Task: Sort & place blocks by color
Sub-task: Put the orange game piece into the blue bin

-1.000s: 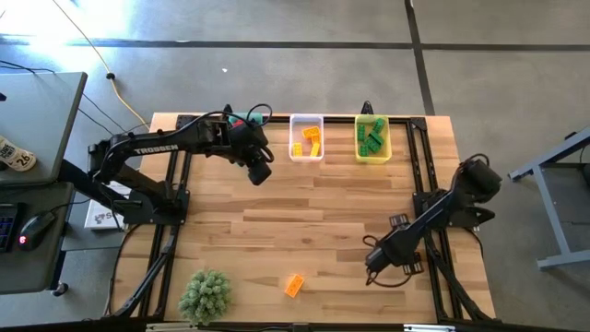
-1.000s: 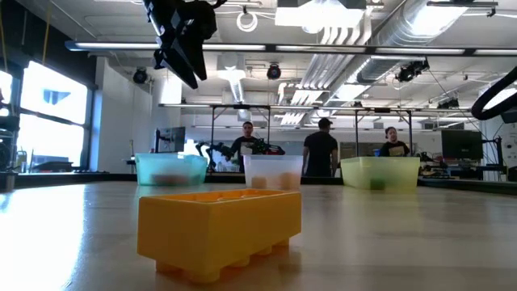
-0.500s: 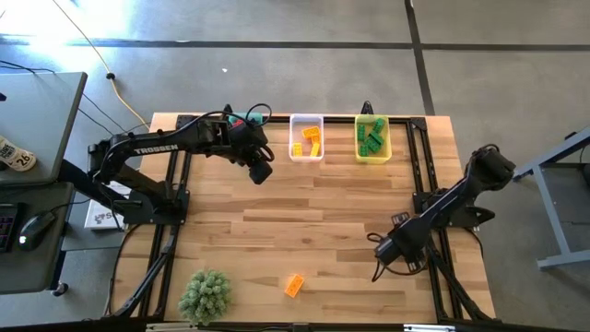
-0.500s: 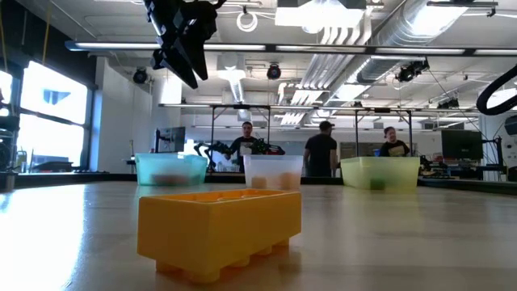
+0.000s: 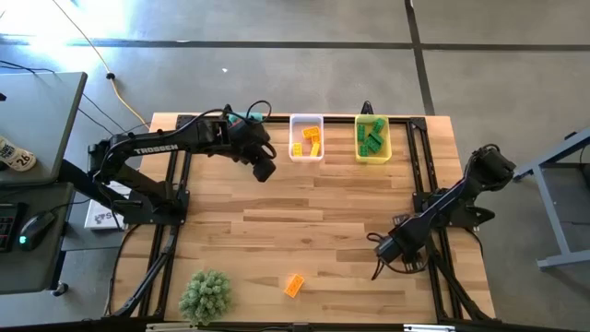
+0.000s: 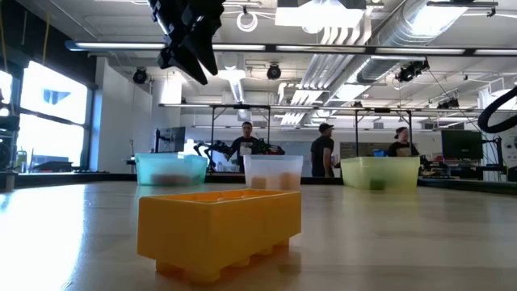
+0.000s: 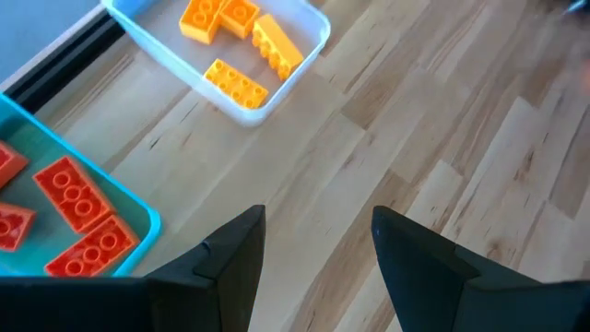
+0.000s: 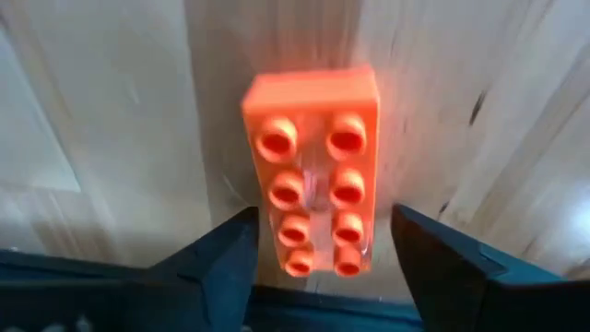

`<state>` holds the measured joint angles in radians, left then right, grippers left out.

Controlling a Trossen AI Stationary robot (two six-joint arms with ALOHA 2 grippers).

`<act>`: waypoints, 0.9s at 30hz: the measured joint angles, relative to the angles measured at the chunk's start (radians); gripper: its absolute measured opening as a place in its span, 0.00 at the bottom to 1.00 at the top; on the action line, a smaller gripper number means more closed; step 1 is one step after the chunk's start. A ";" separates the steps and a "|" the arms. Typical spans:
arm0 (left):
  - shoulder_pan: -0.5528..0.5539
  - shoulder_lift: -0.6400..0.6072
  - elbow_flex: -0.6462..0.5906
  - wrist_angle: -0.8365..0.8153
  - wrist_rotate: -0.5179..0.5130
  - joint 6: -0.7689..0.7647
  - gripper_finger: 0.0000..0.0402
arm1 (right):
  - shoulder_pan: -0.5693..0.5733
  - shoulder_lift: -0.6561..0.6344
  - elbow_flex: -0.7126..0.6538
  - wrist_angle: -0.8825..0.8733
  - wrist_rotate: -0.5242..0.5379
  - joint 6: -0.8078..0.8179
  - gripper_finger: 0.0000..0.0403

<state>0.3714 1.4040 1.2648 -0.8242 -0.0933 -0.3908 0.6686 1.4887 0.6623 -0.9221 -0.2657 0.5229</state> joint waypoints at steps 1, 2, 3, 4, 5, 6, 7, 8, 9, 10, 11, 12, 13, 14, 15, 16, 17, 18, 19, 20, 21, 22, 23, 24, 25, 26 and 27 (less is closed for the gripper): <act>0.000 0.000 0.000 0.009 0.000 0.000 0.47 | 0.000 0.000 -0.007 0.003 -0.010 0.013 0.55; 0.000 0.000 0.000 0.019 0.000 0.000 0.47 | 0.000 0.000 -0.011 0.011 -0.020 0.021 0.52; 0.000 0.000 0.000 0.028 0.000 0.000 0.47 | -0.001 0.000 -0.015 0.016 -0.026 0.032 0.48; 0.000 0.000 0.000 0.035 0.000 0.001 0.47 | -0.001 0.000 -0.017 0.019 -0.028 0.044 0.44; 0.000 0.000 0.000 0.043 0.000 0.005 0.47 | -0.001 0.000 -0.017 0.022 -0.031 0.052 0.39; 0.000 0.000 0.000 0.050 0.000 0.017 0.47 | -0.001 -0.001 -0.016 0.026 -0.039 0.064 0.35; 0.000 0.000 0.000 0.054 0.000 0.032 0.47 | -0.001 -0.002 -0.016 0.031 -0.047 0.080 0.30; 0.000 0.000 0.000 0.061 0.000 0.046 0.47 | -0.004 -0.003 -0.016 0.038 -0.054 0.095 0.27; 0.000 0.000 0.000 0.070 0.000 0.060 0.47 | -0.009 -0.002 -0.016 0.044 -0.062 0.112 0.27; 0.000 0.000 0.000 0.075 0.000 0.070 0.47 | -0.013 -0.002 -0.016 0.049 -0.070 0.131 0.27; 0.000 0.000 0.000 0.079 0.000 0.080 0.47 | -0.018 -0.002 -0.016 0.055 -0.077 0.145 0.27; 0.000 0.000 0.000 0.081 0.000 0.087 0.47 | -0.024 -0.002 -0.015 0.060 -0.086 0.162 0.27; 0.000 0.000 0.000 0.083 0.000 0.093 0.47 | -0.029 -0.001 -0.012 0.062 -0.092 0.177 0.27; 0.000 0.000 0.000 0.084 0.000 0.102 0.47 | -0.035 0.001 -0.007 0.068 -0.098 0.190 0.27; 0.000 0.000 0.000 0.084 0.002 0.114 0.47 | -0.041 0.001 0.003 0.079 -0.103 0.203 0.27; 0.000 0.000 0.000 0.084 0.007 0.125 0.47 | -0.047 0.001 0.017 0.092 -0.109 0.216 0.27; 0.000 0.000 0.000 0.084 0.014 0.137 0.47 | -0.055 0.001 0.033 0.098 -0.115 0.228 0.27; 0.000 0.000 0.000 0.084 0.025 0.149 0.47 | -0.062 0.001 0.048 0.100 -0.120 0.240 0.27; 0.000 0.000 0.000 0.085 0.040 0.165 0.47 | -0.069 0.001 0.065 0.098 -0.120 0.251 0.27; 0.000 0.000 0.000 0.085 0.057 0.185 0.47 | -0.077 0.001 0.084 0.097 -0.119 0.265 0.27; 0.000 0.000 0.000 0.086 0.071 0.203 0.47 | -0.087 0.001 0.106 0.105 -0.112 0.282 0.27; 0.000 0.000 0.000 0.088 0.087 0.223 0.47 | -0.096 0.001 0.128 0.110 -0.102 0.299 0.27; 0.000 0.000 0.000 0.089 0.106 0.245 0.47 | -0.106 0.001 0.152 0.110 -0.089 0.318 0.27; 0.000 0.000 0.000 0.089 0.125 0.268 0.47 | -0.116 0.001 0.174 0.109 -0.068 0.335 0.27; 0.000 0.000 0.000 0.089 0.140 0.292 0.47 | -0.127 0.001 0.196 0.108 -0.050 0.349 0.27; 0.000 0.000 0.000 0.089 0.153 0.317 0.47 | -0.139 0.001 0.221 0.109 -0.028 0.362 0.27; 0.000 0.000 0.000 0.090 0.167 0.343 0.47 | -0.150 0.001 0.246 0.110 -0.004 0.374 0.27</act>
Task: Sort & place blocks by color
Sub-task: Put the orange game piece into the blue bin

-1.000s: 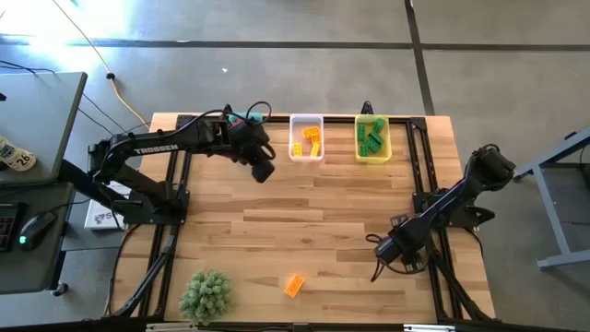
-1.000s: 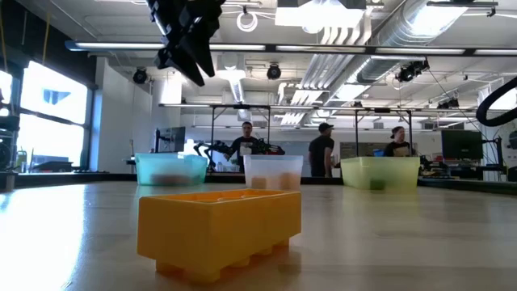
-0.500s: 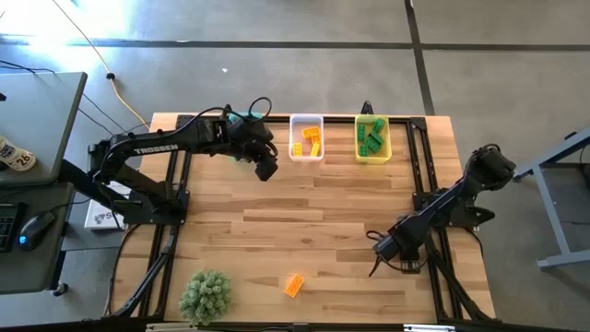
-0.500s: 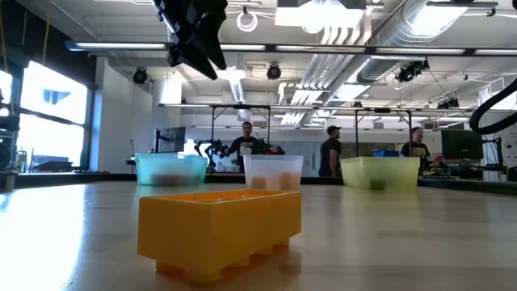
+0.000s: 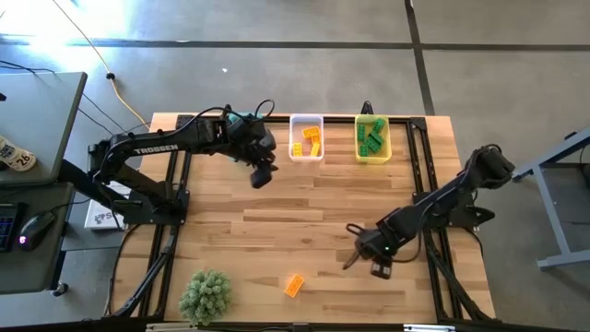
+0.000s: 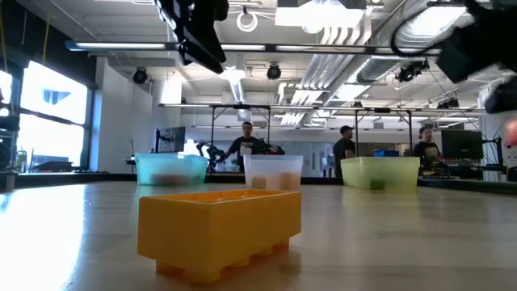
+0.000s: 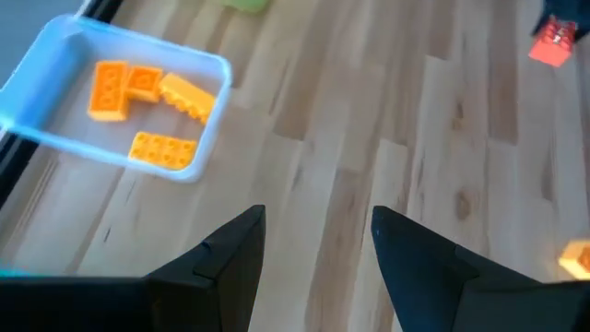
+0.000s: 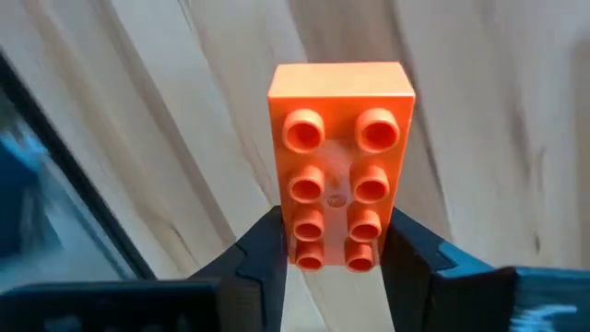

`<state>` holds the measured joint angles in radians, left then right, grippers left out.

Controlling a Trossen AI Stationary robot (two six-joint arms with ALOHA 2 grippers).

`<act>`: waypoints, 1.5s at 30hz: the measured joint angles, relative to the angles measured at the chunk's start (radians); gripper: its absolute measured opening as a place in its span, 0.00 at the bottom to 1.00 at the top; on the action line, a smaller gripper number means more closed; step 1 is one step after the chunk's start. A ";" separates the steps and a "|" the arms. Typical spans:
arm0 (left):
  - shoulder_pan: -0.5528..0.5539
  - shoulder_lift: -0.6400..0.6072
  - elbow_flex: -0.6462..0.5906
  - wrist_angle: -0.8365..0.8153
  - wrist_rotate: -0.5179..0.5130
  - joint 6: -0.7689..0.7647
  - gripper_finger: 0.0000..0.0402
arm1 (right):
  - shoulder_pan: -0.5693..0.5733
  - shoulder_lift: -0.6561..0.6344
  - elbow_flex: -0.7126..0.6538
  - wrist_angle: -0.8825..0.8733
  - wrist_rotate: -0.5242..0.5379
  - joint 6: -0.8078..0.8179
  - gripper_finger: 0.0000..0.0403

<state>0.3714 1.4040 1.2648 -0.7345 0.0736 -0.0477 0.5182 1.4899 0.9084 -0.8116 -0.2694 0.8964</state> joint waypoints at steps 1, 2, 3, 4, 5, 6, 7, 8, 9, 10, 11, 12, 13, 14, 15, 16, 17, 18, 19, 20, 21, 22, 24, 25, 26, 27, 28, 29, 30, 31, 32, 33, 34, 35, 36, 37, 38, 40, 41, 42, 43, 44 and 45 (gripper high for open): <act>0.000 0.000 0.000 0.000 0.012 0.023 0.47 | -0.012 0.000 0.023 0.001 0.025 0.010 0.27; 0.000 0.000 0.000 0.000 0.017 0.047 0.47 | -0.026 0.000 0.044 -0.001 0.049 0.018 0.27; 0.000 0.000 0.000 0.000 0.020 0.072 0.47 | -0.040 0.000 0.065 -0.005 0.072 0.023 0.27; 0.000 0.000 0.000 0.000 0.020 0.095 0.47 | -0.054 0.000 0.087 -0.003 0.093 0.029 0.27; 0.000 0.000 0.000 0.001 0.020 0.117 0.47 | -0.070 0.000 0.107 -0.002 0.113 0.036 0.27; 0.000 0.000 0.000 0.001 0.020 0.140 0.47 | -0.085 0.000 0.125 -0.003 0.131 0.043 0.27; 0.000 0.000 0.000 0.001 0.020 0.165 0.47 | -0.100 0.000 0.142 -0.005 0.147 0.047 0.27; 0.000 0.000 0.000 0.001 0.020 0.189 0.47 | -0.115 0.000 0.159 -0.006 0.164 0.048 0.27; 0.000 0.000 0.000 0.001 0.020 0.211 0.47 | -0.130 0.000 0.176 -0.005 0.178 0.048 0.27; 0.000 0.000 0.000 0.001 0.020 0.231 0.47 | -0.144 0.000 0.191 -0.004 0.196 0.048 0.27; 0.000 0.000 0.000 0.001 0.020 0.246 0.47 | -0.158 0.000 0.205 -0.004 0.213 0.047 0.27; 0.000 0.000 0.000 0.001 0.020 0.258 0.47 | -0.173 0.000 0.217 -0.005 0.229 0.047 0.27; 0.000 0.000 0.000 0.001 0.020 0.266 0.48 | -0.187 0.000 0.229 -0.006 0.244 0.046 0.27; 0.000 0.000 0.000 0.001 0.019 0.268 0.48 | -0.200 0.000 0.239 -0.006 0.255 0.046 0.27; 0.000 0.000 0.000 0.000 0.012 0.268 0.48 | -0.215 0.000 0.247 -0.005 0.267 0.046 0.27; 0.000 0.000 0.000 0.000 0.005 0.267 0.49 | -0.227 0.000 0.254 -0.006 0.277 0.046 0.27; 0.000 0.000 0.000 0.000 -0.008 0.268 0.49 | -0.239 0.000 0.260 -0.006 0.284 0.045 0.27; 0.000 0.000 0.000 0.000 -0.026 0.271 0.50 | -0.252 0.000 0.265 -0.006 0.288 0.041 0.27; 0.000 0.000 0.000 0.000 -0.047 0.276 0.52 | -0.263 0.000 0.269 -0.006 0.289 0.037 0.27; 0.001 0.000 0.000 0.000 -0.071 0.284 0.53 | -0.275 0.000 0.271 -0.003 0.288 0.028 0.27; 0.001 0.000 0.000 0.000 -0.094 0.294 0.54 | -0.286 -0.001 0.273 0.000 0.287 0.019 0.27; 0.001 0.000 0.000 0.001 -0.113 0.304 0.56 | -0.296 -0.001 0.275 0.005 0.287 0.006 0.27; 0.002 0.000 0.000 0.006 -0.127 0.326 0.58 | -0.320 -0.001 0.275 0.026 0.287 -0.023 0.27; 0.002 0.000 0.000 0.012 -0.121 0.341 0.60 | -0.332 -0.001 0.275 0.039 0.286 -0.042 0.27; 0.002 0.000 0.000 0.024 -0.105 0.353 0.61 | -0.345 -0.001 0.275 0.053 0.286 -0.062 0.27; 0.001 0.000 0.000 0.040 -0.085 0.362 0.61 | -0.360 -0.001 0.275 0.069 0.287 -0.083 0.27; 0.001 0.000 0.000 0.056 -0.064 0.366 0.62 | -0.374 -0.001 0.275 0.088 0.288 -0.108 0.27; 0.001 0.000 0.000 0.073 -0.039 0.365 0.62 | -0.388 -0.001 0.275 0.108 0.292 -0.134 0.27; 0.001 0.000 0.000 0.093 -0.011 0.365 0.62 | -0.402 -0.001 0.275 0.127 0.296 -0.161 0.27; 0.001 0.000 0.000 0.109 0.017 0.365 0.62 | -0.417 -0.001 0.275 0.144 0.295 -0.188 0.27; 0.001 0.000 0.000 0.123 0.049 0.364 0.62 | -0.430 -0.001 0.275 0.160 0.295 -0.217 0.27; 0.001 0.000 0.000 0.134 0.076 0.364 0.62 | -0.443 -0.001 0.275 0.175 0.295 -0.247 0.27; 0.001 0.000 0.000 0.142 0.097 0.363 0.62 | -0.456 -0.001 0.275 0.189 0.295 -0.274 0.27; 0.001 0.000 0.000 0.148 0.118 0.361 0.62 | -0.469 -0.001 0.275 0.203 0.295 -0.303 0.27; 0.001 0.000 0.000 0.155 0.136 0.351 0.62 | -0.481 -0.001 0.275 0.216 0.294 -0.332 0.27; 0.001 0.000 0.000 0.162 0.148 0.340 0.62 | -0.493 -0.001 0.275 0.229 0.292 -0.359 0.27; 0.001 0.000 0.000 0.166 0.158 0.331 0.62 | -0.504 -0.001 0.275 0.240 0.288 -0.388 0.27; 0.001 0.000 0.000 0.167 0.176 0.318 0.62 | -0.526 -0.001 0.275 0.269 0.279 -0.440 0.27; 0.001 0.000 0.000 0.169 0.185 0.310 0.62 | -0.536 -0.001 0.275 0.286 0.274 -0.464 0.27; 0.001 0.000 0.000 0.174 0.189 0.300 0.62 | -0.547 -0.001 0.275 0.305 0.267 -0.484 0.27; 0.001 0.000 0.000 0.181 0.189 0.288 0.62 | -0.554 -0.001 0.275 0.325 0.262 -0.506 0.27; 0.001 0.000 0.000 0.189 0.189 0.271 0.62 | -0.561 -0.001 0.275 0.345 0.260 -0.527 0.27; 0.001 0.000 0.000 0.197 0.189 0.253 0.62 | -0.567 -0.001 0.275 0.362 0.260 -0.549 0.27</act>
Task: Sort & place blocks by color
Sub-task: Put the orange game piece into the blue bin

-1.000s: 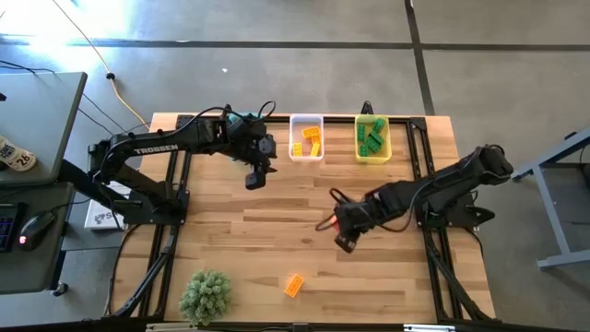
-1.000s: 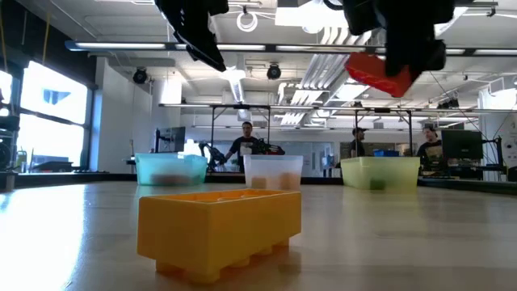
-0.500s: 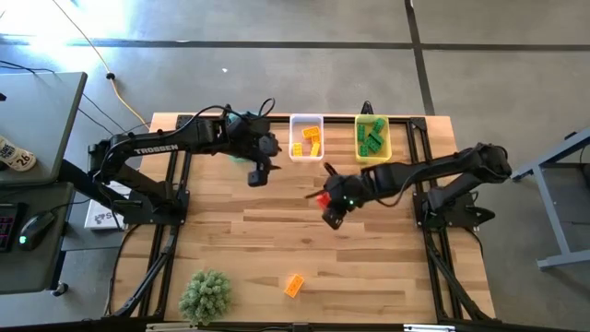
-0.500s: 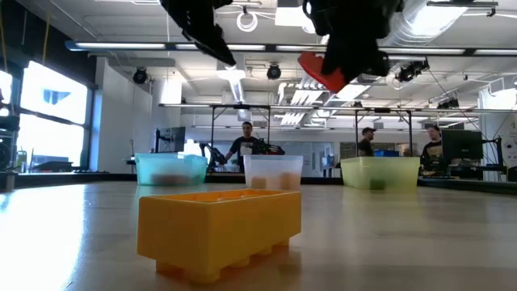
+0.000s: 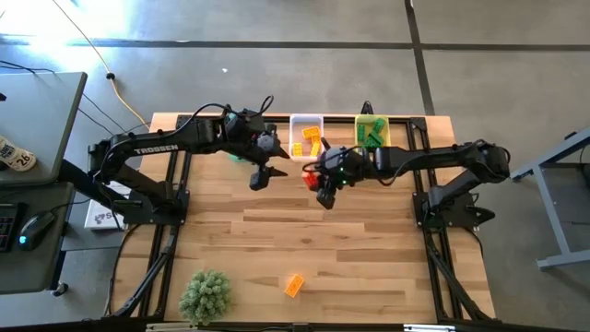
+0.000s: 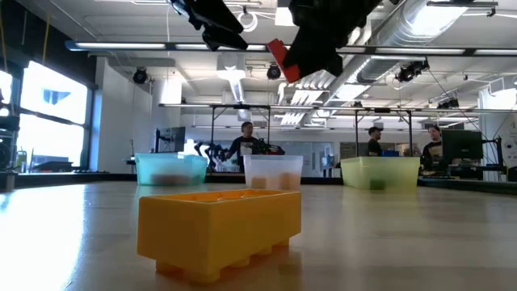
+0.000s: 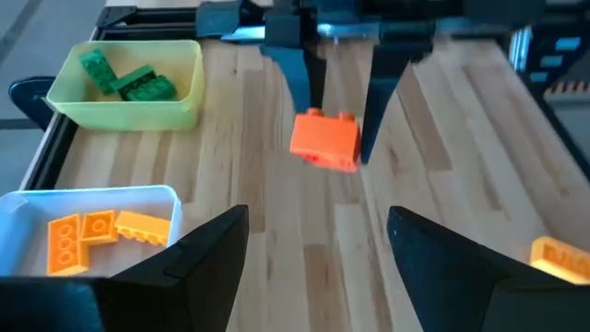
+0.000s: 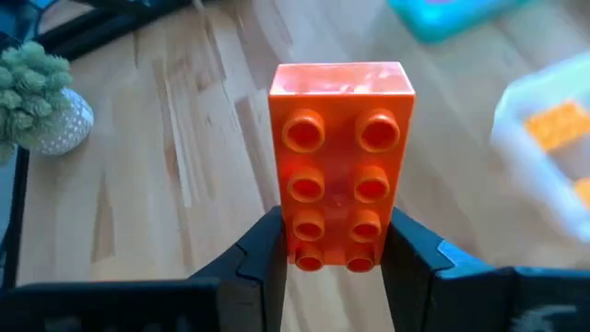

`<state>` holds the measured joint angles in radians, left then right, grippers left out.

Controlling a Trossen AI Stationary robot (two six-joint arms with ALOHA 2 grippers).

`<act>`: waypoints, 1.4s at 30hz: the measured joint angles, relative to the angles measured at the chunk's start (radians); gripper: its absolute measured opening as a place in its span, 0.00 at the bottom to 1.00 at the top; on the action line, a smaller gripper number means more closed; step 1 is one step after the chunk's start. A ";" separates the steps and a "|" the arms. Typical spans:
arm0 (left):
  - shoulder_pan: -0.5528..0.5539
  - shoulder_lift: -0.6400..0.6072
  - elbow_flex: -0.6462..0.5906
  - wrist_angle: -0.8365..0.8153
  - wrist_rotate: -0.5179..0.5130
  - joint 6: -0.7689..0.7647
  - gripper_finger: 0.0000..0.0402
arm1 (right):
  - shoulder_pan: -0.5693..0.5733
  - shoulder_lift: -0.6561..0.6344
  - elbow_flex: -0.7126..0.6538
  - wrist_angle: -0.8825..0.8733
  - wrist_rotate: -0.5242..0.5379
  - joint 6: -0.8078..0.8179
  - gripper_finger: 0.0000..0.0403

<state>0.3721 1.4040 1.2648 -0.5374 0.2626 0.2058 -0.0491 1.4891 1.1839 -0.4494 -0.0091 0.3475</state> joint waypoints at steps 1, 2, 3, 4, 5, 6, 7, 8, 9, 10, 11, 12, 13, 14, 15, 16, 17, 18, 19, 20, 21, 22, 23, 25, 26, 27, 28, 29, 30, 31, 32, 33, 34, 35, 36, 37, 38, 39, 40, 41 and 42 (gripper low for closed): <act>0.000 0.000 0.000 0.010 0.000 -0.017 0.62 | -0.006 0.000 0.000 0.015 -0.001 -0.021 0.27; 0.000 0.000 0.000 0.023 0.000 -0.032 0.62 | -0.011 0.000 0.001 0.027 -0.001 -0.043 0.27; 0.000 0.000 0.000 0.035 0.000 -0.040 0.62 | -0.016 0.000 0.006 0.027 -0.001 -0.065 0.27; 0.000 0.000 0.000 0.047 -0.001 -0.051 0.62 | -0.020 0.000 0.013 0.027 -0.001 -0.086 0.27; 0.000 0.000 0.000 0.060 -0.001 -0.067 0.62 | -0.024 0.000 0.022 0.027 0.000 -0.107 0.27; 0.000 0.000 0.000 0.075 -0.002 -0.085 0.63 | -0.027 0.000 0.031 0.027 0.004 -0.128 0.27; 0.000 0.000 0.000 0.088 -0.003 -0.102 0.63 | -0.030 0.000 0.042 0.024 0.012 -0.150 0.27; 0.000 0.000 0.000 0.098 -0.009 -0.119 0.64 | -0.032 0.000 0.057 0.018 0.022 -0.171 0.27; 0.000 0.000 0.000 0.104 -0.018 -0.127 0.65 | -0.036 0.000 0.075 0.009 0.030 -0.193 0.27; 0.000 0.000 0.000 0.107 -0.033 -0.133 0.66 | -0.038 0.000 0.096 0.000 0.038 -0.215 0.27; 0.000 0.000 0.000 0.109 -0.056 -0.134 0.67 | -0.042 -0.001 0.114 -0.010 0.047 -0.234 0.27; 0.000 0.000 0.000 0.113 -0.078 -0.135 0.68 | -0.044 0.000 0.135 -0.027 0.065 -0.251 0.27; 0.000 0.000 0.000 0.120 -0.095 -0.140 0.69 | -0.049 -0.001 0.154 -0.049 0.078 -0.265 0.27; 0.000 0.000 0.000 0.129 -0.113 -0.153 0.70 | -0.056 -0.001 0.174 -0.072 0.083 -0.281 0.27; 0.000 0.000 0.000 0.140 -0.122 -0.163 0.70 | -0.063 0.000 0.195 -0.093 0.084 -0.298 0.27; 0.001 0.000 0.000 0.152 -0.119 -0.166 0.70 | -0.069 0.000 0.216 -0.109 0.083 -0.310 0.27; 0.001 0.000 0.000 0.166 -0.113 -0.166 0.70 | -0.075 -0.001 0.236 -0.123 0.082 -0.327 0.27; 0.001 0.000 0.000 0.180 -0.102 -0.159 0.70 | -0.081 -0.001 0.253 -0.135 0.079 -0.344 0.27; 0.001 0.000 0.000 0.195 -0.085 -0.148 0.70 | -0.087 -0.001 0.266 -0.149 0.076 -0.364 0.27; 0.000 0.000 0.000 0.209 -0.060 -0.142 0.70 | -0.092 -0.001 0.280 -0.162 0.070 -0.385 0.27; 0.000 0.000 0.000 0.223 -0.039 -0.137 0.70 | -0.098 -0.001 0.294 -0.175 0.059 -0.408 0.27; 0.000 0.000 0.000 0.237 -0.022 -0.136 0.70 | -0.104 -0.001 0.309 -0.191 0.051 -0.429 0.27; 0.000 0.000 0.000 0.250 -0.007 -0.142 0.70 | -0.110 -0.001 0.322 -0.209 0.038 -0.447 0.27; 0.000 0.000 0.000 0.267 -0.001 -0.150 0.70 | -0.123 -0.001 0.344 -0.246 0.002 -0.475 0.27; 0.000 0.000 0.000 0.275 -0.002 -0.151 0.70 | -0.129 -0.001 0.352 -0.264 -0.020 -0.483 0.27; 0.000 0.000 0.000 0.282 -0.002 -0.151 0.70 | -0.134 -0.001 0.358 -0.270 -0.035 -0.486 0.27; 0.000 0.000 0.000 0.288 -0.003 -0.153 0.70 | -0.137 -0.001 0.364 -0.271 -0.051 -0.487 0.27; 0.001 0.000 0.000 0.295 -0.005 -0.164 0.70 | -0.140 -0.001 0.370 -0.272 -0.066 -0.487 0.27; 0.001 0.000 0.000 0.303 -0.009 -0.176 0.70 | -0.141 -0.001 0.374 -0.272 -0.082 -0.488 0.27; 0.000 0.000 0.000 0.308 -0.012 -0.191 0.70 | -0.142 -0.001 0.375 -0.271 -0.099 -0.496 0.27; 0.000 0.000 0.000 0.312 -0.012 -0.198 0.70 | -0.142 -0.001 0.375 -0.271 -0.112 -0.506 0.27; 0.000 0.000 0.000 0.315 -0.012 -0.203 0.70 | -0.142 -0.001 0.375 -0.272 -0.121 -0.511 0.27; 0.000 0.000 0.000 0.317 -0.012 -0.212 0.70 | -0.141 -0.001 0.375 -0.272 -0.123 -0.513 0.27; 0.000 0.000 0.000 0.320 -0.012 -0.221 0.70 | -0.141 -0.001 0.375 -0.271 -0.123 -0.513 0.27; 0.000 0.000 0.000 0.326 -0.011 -0.231 0.70 | -0.141 -0.001 0.375 -0.271 -0.123 -0.513 0.27; 0.000 0.000 0.000 0.332 -0.012 -0.242 0.70 | -0.141 -0.001 0.375 -0.271 -0.124 -0.513 0.27; 0.000 0.000 0.000 0.336 -0.012 -0.249 0.70 | -0.141 -0.001 0.375 -0.268 -0.126 -0.513 0.27; 0.000 0.000 0.000 0.341 -0.012 -0.257 0.70 | -0.141 -0.001 0.375 -0.262 -0.132 -0.513 0.27; 0.000 0.000 0.000 0.347 -0.012 -0.265 0.70 | -0.141 -0.001 0.375 -0.257 -0.142 -0.510 0.27; 0.000 0.000 0.000 0.355 -0.012 -0.271 0.70 | -0.141 -0.001 0.375 -0.253 -0.153 -0.507 0.27; 0.000 0.000 0.000 0.364 -0.011 -0.274 0.70 | -0.141 -0.001 0.375 -0.251 -0.159 -0.503 0.27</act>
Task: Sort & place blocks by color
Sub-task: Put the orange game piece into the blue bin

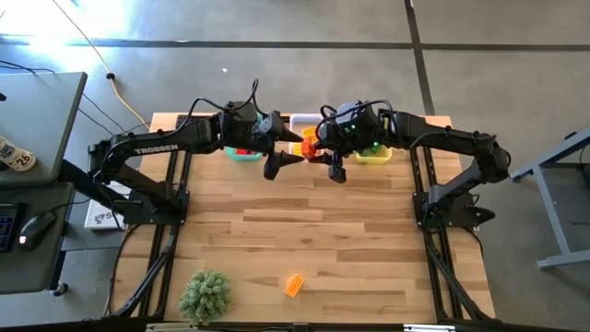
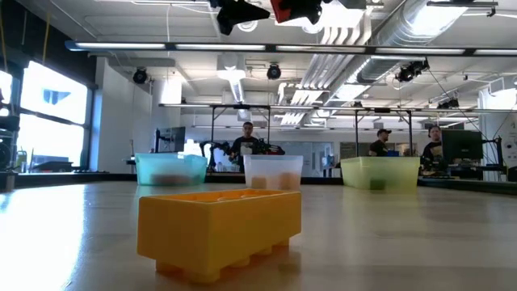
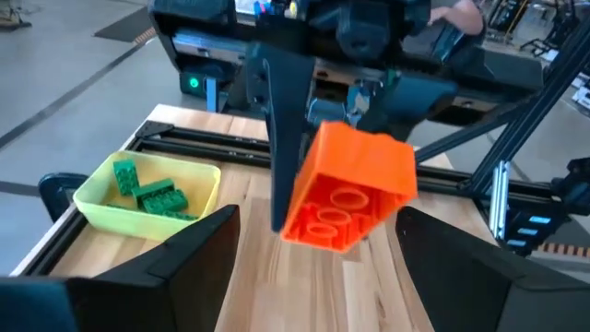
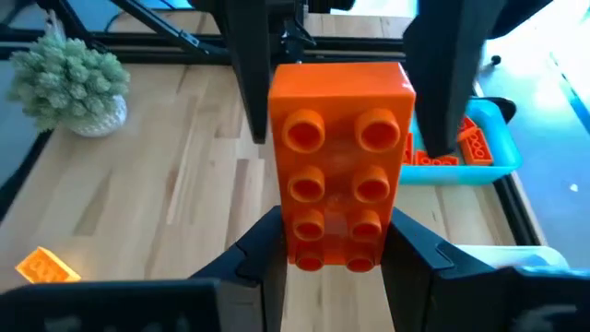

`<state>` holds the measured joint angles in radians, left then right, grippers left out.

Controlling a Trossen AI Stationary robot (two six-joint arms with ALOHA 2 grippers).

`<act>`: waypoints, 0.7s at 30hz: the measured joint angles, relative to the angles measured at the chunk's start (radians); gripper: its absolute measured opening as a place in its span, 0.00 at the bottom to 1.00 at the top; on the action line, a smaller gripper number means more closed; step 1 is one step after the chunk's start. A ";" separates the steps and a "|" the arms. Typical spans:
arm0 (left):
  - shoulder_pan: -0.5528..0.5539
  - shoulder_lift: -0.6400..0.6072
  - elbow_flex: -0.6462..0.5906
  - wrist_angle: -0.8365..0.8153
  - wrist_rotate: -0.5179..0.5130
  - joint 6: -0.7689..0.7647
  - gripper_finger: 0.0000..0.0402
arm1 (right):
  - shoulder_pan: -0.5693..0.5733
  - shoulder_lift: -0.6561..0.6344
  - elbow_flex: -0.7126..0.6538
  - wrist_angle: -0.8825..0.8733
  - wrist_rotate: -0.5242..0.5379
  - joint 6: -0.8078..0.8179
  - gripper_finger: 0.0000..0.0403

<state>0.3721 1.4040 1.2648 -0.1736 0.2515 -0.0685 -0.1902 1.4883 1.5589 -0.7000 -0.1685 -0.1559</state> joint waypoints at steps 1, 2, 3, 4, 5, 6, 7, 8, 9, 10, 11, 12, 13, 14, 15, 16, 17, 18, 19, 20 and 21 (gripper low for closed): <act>-0.001 0.000 0.000 0.007 0.002 -0.003 0.70 | 0.000 0.000 0.000 0.002 -0.001 0.005 0.27; -0.003 0.000 0.000 0.012 0.004 -0.007 0.70 | 0.000 0.000 0.000 0.004 -0.002 0.016 0.27; -0.005 0.000 0.000 0.018 0.004 -0.008 0.70 | 0.000 0.000 0.000 0.008 -0.004 0.024 0.27; -0.007 0.000 0.000 0.023 0.004 -0.008 0.70 | 0.000 0.000 0.000 0.012 -0.005 0.030 0.27; -0.009 0.000 0.000 0.028 0.005 -0.008 0.70 | 0.000 0.000 0.000 0.017 -0.005 0.042 0.27; -0.012 0.000 0.000 0.034 0.005 -0.007 0.70 | 0.001 0.000 0.000 0.027 -0.006 0.049 0.27; -0.015 0.000 0.000 0.041 0.005 -0.008 0.70 | 0.001 0.000 0.000 0.035 -0.008 0.062 0.27; -0.016 0.000 0.000 0.051 0.005 -0.007 0.70 | 0.001 0.000 0.000 0.040 -0.009 0.074 0.27; -0.019 0.000 0.000 0.064 0.005 -0.006 0.70 | 0.001 0.000 0.000 0.043 -0.010 0.090 0.27; -0.022 0.000 0.000 0.077 0.004 0.000 0.70 | 0.001 0.000 0.000 0.046 -0.010 0.098 0.27; -0.024 0.000 0.000 0.089 0.004 0.011 0.70 | 0.001 0.000 0.000 0.046 -0.010 0.105 0.27; -0.028 0.000 0.000 0.102 0.002 0.024 0.70 | 0.001 0.000 0.000 0.047 -0.010 0.110 0.27; -0.029 0.000 0.000 0.113 -0.001 0.035 0.70 | 0.001 0.000 0.000 0.049 -0.010 0.116 0.27; -0.031 0.000 0.000 0.123 -0.001 0.047 0.69 | 0.001 0.000 0.000 0.052 -0.011 0.126 0.27; -0.033 0.000 0.000 0.130 -0.001 0.058 0.69 | 0.000 0.000 0.000 0.054 -0.011 0.132 0.27; -0.033 0.000 0.000 0.130 -0.001 0.070 0.68 | 0.000 0.000 0.000 0.056 -0.011 0.139 0.27; -0.033 0.000 0.000 0.129 -0.001 0.079 0.68 | 0.001 0.000 0.000 0.060 -0.011 0.144 0.27; -0.033 0.001 0.000 0.127 -0.001 0.082 0.66 | 0.001 0.001 0.000 0.064 -0.011 0.153 0.27; -0.033 0.007 0.000 0.130 -0.001 0.082 0.65 | 0.001 0.001 0.000 0.069 -0.011 0.159 0.27; -0.033 0.011 0.000 0.130 0.000 0.083 0.63 | 0.001 0.001 0.000 0.074 -0.011 0.160 0.27; -0.033 0.016 0.000 0.125 0.002 0.082 0.61 | 0.001 0.001 0.000 0.076 -0.012 0.167 0.27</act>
<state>0.3393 1.4195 1.2647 -0.0483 0.2538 0.0135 -0.1894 1.4891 1.5589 -0.6235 -0.1801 0.0106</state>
